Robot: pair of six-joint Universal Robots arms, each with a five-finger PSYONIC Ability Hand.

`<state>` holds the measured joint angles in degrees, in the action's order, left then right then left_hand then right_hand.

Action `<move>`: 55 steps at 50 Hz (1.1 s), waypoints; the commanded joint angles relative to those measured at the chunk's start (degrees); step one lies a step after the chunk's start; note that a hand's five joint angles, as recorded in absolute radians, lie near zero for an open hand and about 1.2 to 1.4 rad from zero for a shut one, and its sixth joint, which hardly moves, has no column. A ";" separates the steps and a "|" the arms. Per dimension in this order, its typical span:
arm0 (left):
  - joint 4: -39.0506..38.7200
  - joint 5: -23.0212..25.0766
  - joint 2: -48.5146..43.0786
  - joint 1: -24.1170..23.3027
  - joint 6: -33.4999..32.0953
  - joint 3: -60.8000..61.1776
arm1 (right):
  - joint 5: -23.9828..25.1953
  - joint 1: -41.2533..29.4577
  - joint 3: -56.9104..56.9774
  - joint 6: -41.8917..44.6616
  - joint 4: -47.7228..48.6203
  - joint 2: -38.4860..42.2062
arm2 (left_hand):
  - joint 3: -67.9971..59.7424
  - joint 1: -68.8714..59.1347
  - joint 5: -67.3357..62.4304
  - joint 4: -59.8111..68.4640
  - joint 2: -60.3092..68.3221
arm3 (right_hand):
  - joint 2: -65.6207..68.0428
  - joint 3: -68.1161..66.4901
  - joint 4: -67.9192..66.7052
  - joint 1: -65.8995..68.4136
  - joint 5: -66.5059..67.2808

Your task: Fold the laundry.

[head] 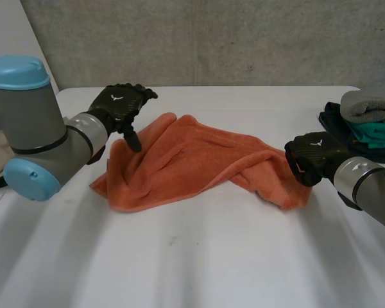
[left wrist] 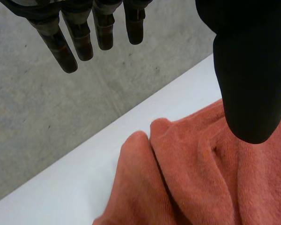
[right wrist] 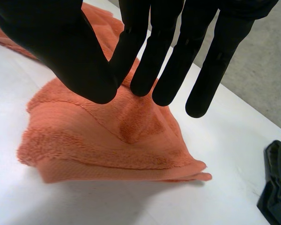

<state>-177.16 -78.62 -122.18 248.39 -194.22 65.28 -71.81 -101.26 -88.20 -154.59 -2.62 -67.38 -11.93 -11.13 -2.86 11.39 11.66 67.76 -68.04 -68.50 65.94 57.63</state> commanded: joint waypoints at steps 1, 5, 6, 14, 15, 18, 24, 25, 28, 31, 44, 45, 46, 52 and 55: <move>2.61 -1.80 2.56 1.39 -0.10 1.87 | -1.22 -0.43 3.02 -0.63 0.33 1.72 | 1.93 1.13 2.86 -1.39 -1.66 | -0.52 0.80 1.26 1.30 -0.38; 3.93 -2.68 5.45 2.18 -0.10 5.38 | -1.23 -2.09 7.85 -1.50 0.42 4.79 | 1.93 1.13 2.86 -1.39 -1.66 | -24.73 25.01 25.48 -22.92 -24.60; 4.28 -2.94 6.85 2.62 -0.10 7.56 | -1.23 -3.06 10.39 -1.51 0.42 6.80 | 1.93 1.13 2.86 -1.39 -1.66 | -31.28 31.56 32.02 -29.47 -31.15; 4.37 -2.07 16.69 6.66 -0.01 20.22 | -1.14 -5.96 27.78 -0.63 -2.20 20.59 | 1.93 1.13 2.86 -1.39 -1.66 | -37.91 38.19 38.65 -36.09 -37.77; 4.37 -1.81 17.58 7.10 0.07 21.29 | -1.22 -6.23 29.47 -0.54 -3.08 22.01 | 1.93 1.13 2.86 -1.39 -1.66 | -37.74 38.02 38.48 -35.93 -37.61; 4.20 -0.14 20.40 9.21 -0.01 25.24 | -1.40 -7.11 36.50 0.16 -6.25 27.72 | 1.93 1.13 2.86 -1.39 -1.66 | -33.89 34.17 34.63 -32.07 -33.75; 4.11 4.95 23.30 13.69 -0.19 30.69 | -2.98 -7.98 45.81 1.65 -9.16 35.46 | 1.93 1.13 2.86 -1.39 -1.66 | -27.15 27.43 27.89 -25.33 -27.02; 4.11 5.57 23.39 14.22 -0.19 31.14 | -3.16 -8.07 46.61 1.75 -9.07 36.17 | 1.93 1.13 2.86 -1.39 -1.66 | -26.48 26.76 27.22 -24.66 -26.34; 3.84 7.42 23.74 15.89 -0.63 32.71 | -4.21 -8.43 48.72 2.18 -9.16 38.28 | 1.93 1.13 2.86 -1.39 -1.66 | -19.29 19.56 20.03 -17.47 -19.15; 3.58 8.30 23.48 16.68 -1.24 33.42 | -4.74 -8.60 49.61 2.54 -9.51 38.64 | 1.93 1.13 2.86 -1.39 -1.66 | 12.12 -11.84 -11.37 13.93 12.25; 0.34 4.27 14.00 15.02 -4.50 32.38 | -3.68 -10.62 33.37 -2.47 -3.63 13.53 | 1.93 1.13 2.86 -1.39 -1.66 | 12.24 -11.96 -11.50 14.06 12.37; -0.11 4.00 13.47 14.58 -4.41 32.11 | -3.86 -10.71 32.57 -2.39 -3.36 12.20 | 1.93 1.13 2.86 -1.39 -1.66 | 12.24 -11.96 -11.50 14.06 12.37; -0.37 3.65 13.02 14.14 -4.32 31.85 | -4.21 -10.89 31.86 -2.30 -2.92 10.96 | 1.93 1.13 2.86 -1.39 -1.66 | 12.24 -11.96 -11.50 14.06 12.37; -3.88 2.15 11.62 9.75 -3.88 31.05 | -7.99 -12.11 29.84 -0.98 -3.44 5.60 | 1.93 1.13 2.86 -1.39 -1.66 | 12.24 -11.96 -11.50 14.06 12.37; -5.82 2.15 11.27 7.12 -3.18 30.79 | -9.05 -13.17 29.92 -1.06 -5.19 3.58 | 1.93 1.13 2.86 -1.39 -1.66 | 12.24 -11.96 -11.50 14.06 12.37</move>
<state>-179.49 -75.93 -110.29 259.96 -198.40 96.55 -78.07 -112.89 -57.95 -156.18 -5.57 -60.22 -11.93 -11.13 -2.86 11.39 11.66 67.34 -67.82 -68.38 64.54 57.77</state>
